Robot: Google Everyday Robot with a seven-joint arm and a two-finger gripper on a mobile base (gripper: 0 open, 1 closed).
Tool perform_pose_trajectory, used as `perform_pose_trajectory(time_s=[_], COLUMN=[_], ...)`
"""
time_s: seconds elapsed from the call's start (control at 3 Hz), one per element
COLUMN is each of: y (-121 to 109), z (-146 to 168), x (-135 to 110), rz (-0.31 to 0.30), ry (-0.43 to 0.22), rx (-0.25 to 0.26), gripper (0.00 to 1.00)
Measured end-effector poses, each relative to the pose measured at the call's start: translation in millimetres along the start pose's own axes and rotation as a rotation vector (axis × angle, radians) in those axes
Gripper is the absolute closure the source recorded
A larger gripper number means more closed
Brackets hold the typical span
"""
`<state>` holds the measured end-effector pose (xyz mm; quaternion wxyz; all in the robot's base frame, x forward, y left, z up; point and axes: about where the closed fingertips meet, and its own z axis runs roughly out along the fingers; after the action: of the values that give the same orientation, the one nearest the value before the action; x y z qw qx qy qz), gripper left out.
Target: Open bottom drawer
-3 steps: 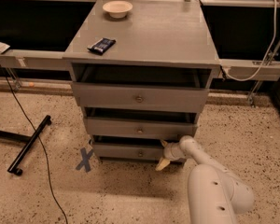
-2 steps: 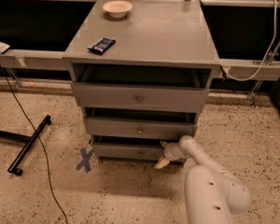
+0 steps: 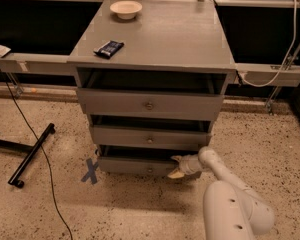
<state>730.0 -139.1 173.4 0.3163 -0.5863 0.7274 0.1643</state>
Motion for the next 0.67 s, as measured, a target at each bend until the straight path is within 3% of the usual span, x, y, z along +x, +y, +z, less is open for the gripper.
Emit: perform_pose_trajectory(time_s=[0.67], y=[51.3], z=[-42.7], x=[22.4], rz=[0.043], ry=[-0.003], rx=[-0.079], gripper=[0.3])
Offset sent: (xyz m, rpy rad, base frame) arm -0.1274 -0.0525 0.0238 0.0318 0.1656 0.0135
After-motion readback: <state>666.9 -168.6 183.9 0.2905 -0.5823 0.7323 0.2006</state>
